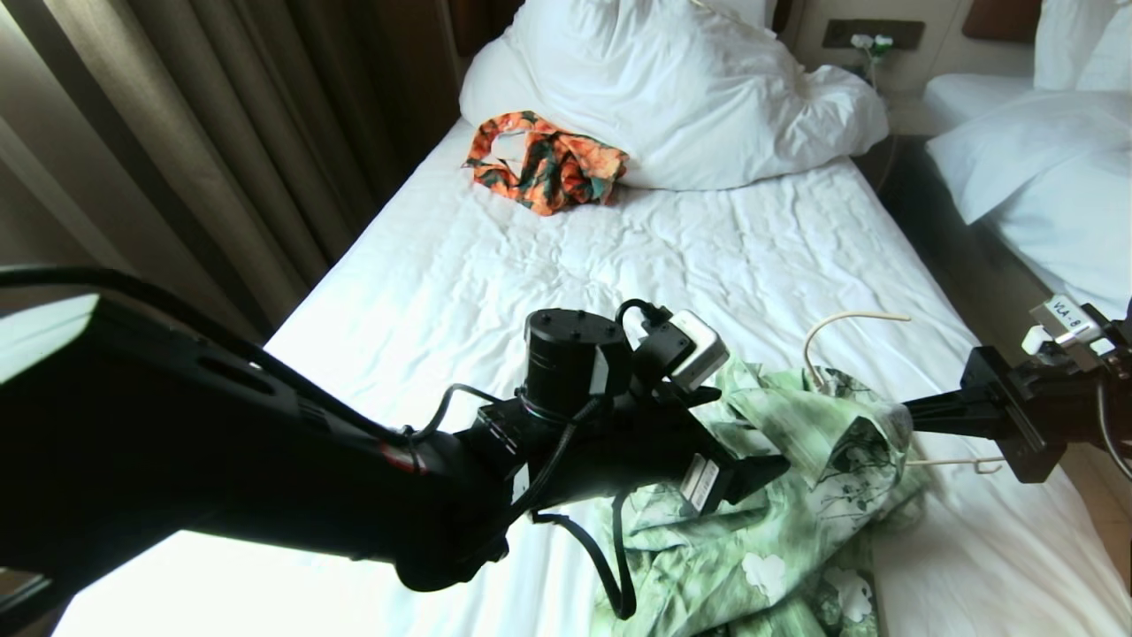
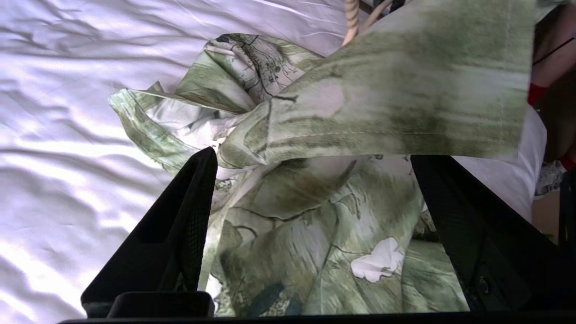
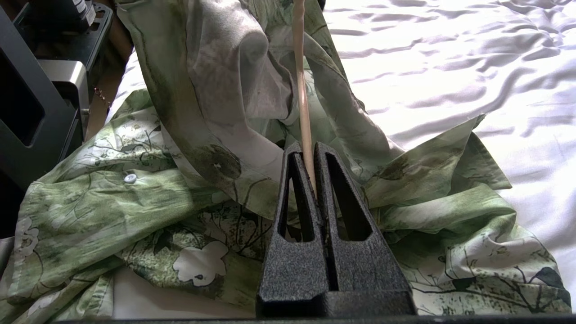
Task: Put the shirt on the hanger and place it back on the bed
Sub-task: Hook the other side of the shirt onto the hanger
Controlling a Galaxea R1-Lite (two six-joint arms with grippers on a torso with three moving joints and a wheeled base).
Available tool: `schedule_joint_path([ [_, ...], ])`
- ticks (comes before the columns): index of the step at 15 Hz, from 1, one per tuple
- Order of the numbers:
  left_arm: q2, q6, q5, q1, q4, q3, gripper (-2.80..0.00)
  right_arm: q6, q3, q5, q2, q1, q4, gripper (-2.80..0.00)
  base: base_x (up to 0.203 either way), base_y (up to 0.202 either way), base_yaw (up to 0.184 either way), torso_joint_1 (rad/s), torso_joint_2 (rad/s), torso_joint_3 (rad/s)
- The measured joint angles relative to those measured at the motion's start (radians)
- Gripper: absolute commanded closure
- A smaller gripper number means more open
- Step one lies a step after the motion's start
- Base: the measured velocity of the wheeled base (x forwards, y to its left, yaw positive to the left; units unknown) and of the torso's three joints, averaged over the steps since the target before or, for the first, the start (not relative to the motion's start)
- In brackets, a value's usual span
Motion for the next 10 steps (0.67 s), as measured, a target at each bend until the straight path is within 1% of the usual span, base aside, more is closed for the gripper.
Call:
schedule_joint_path([
  [5, 0.088, 0.036, -0.003, 0.013, 0.004, -0.083, -2.8, 0.0, 0.001, 0.0, 0.005, 0.001, 0.0, 0.0, 0.0, 0.0, 0.0, 0.0, 0.0, 0.0],
  [8, 0.14, 0.042, -0.002, -0.002, 0.01, -0.146, -2.8, -0.001, 0.002, 0.0, 0.003, 0.001, 0.0, 0.0, 0.0, 0.0, 0.0, 0.0, 0.0, 0.0],
  [10, 0.17, 0.058, -0.001, -0.013, 0.026, -0.198, -2.8, -0.002, 0.005, 0.0, 0.0, -0.002, 0.0, 0.0, 0.0, 0.0, 0.0, 0.0, 0.0, 0.0],
])
